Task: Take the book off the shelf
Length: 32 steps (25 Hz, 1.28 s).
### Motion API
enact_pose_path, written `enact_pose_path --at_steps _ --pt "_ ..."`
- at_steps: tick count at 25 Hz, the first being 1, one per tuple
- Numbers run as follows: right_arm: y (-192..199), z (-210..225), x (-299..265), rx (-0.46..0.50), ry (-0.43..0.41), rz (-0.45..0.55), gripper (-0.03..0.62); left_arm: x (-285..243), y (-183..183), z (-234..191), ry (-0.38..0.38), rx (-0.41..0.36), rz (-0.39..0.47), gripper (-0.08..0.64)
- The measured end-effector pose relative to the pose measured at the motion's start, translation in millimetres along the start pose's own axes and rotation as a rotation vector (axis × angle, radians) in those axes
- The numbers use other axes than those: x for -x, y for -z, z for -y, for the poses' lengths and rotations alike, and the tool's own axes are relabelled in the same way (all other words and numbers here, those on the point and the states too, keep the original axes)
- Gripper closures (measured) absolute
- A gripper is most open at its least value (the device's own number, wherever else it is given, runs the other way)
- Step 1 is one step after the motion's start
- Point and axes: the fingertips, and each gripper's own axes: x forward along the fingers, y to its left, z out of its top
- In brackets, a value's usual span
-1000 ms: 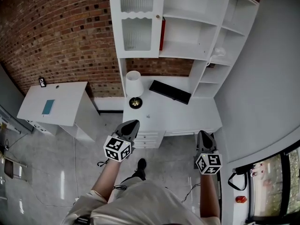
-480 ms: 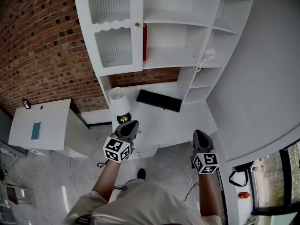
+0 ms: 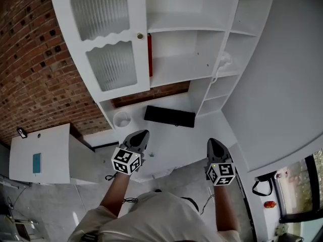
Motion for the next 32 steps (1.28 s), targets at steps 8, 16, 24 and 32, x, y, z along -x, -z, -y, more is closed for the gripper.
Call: enact_pose_path --at_steps 8,16,24,32 --pt "-3.1 3.3 -37.0 0.009 0.010 0.000 0.591 -25.4 3.5 -31.9 0.002 0.022 -0.004 0.566" --pt "-4.7 17.3 -85.9 0.011 -0.079 -0.002 0.591 -47.7 6.7 -46.5 -0.067 0.027 -0.012 0.566" --pt "-14.7 38.9 -152.4 0.046 -0.248 -0.015 0.591 -86.5 5.2 -51.4 -0.193 0.055 -0.009 0.566" --pt "-34.1 63.8 -218.4 0.079 -0.410 0.008 0.590 -120.6 -0.6 -54.0 -0.322 0.070 0.009 0.566"
